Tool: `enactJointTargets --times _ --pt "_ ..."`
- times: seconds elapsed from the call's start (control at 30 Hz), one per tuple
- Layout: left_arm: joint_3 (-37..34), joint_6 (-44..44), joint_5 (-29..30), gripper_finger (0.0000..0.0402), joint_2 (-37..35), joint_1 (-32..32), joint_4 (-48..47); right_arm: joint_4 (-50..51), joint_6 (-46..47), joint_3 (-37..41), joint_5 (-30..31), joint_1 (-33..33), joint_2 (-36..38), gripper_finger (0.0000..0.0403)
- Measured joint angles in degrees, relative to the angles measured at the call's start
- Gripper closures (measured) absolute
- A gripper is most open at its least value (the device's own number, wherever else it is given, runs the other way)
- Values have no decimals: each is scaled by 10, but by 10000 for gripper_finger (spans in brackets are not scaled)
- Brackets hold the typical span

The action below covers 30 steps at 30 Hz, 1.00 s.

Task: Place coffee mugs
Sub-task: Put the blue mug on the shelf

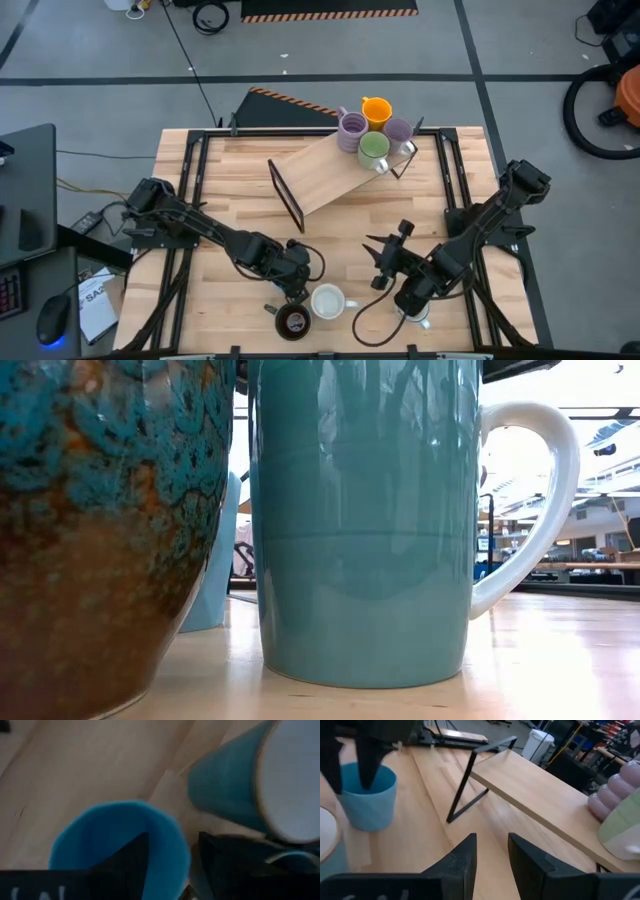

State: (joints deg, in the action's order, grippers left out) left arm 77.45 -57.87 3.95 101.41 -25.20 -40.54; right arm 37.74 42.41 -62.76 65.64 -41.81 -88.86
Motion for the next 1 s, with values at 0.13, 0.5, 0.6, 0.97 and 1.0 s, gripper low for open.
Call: enactJointTargets --times 0.13,0.5,0.6,0.97,1.0 --pt "0 3 7 225 7 0 -1 -8 0 0 2 -1 0 286" --pt "0 31 -1 225 44 6 -2 -34 -7 4 4 0 -1 286" --pt "0 49 -17 227 55 7 -5 -74 -27 23 4 0 -1 286" --pt "0 109 -38 322 52 14 -27 -167 -51 68 -4 1 -1 286" --pt "0 119 -38 336 52 14 -33 -168 -51 68 -7 1 -1 286"
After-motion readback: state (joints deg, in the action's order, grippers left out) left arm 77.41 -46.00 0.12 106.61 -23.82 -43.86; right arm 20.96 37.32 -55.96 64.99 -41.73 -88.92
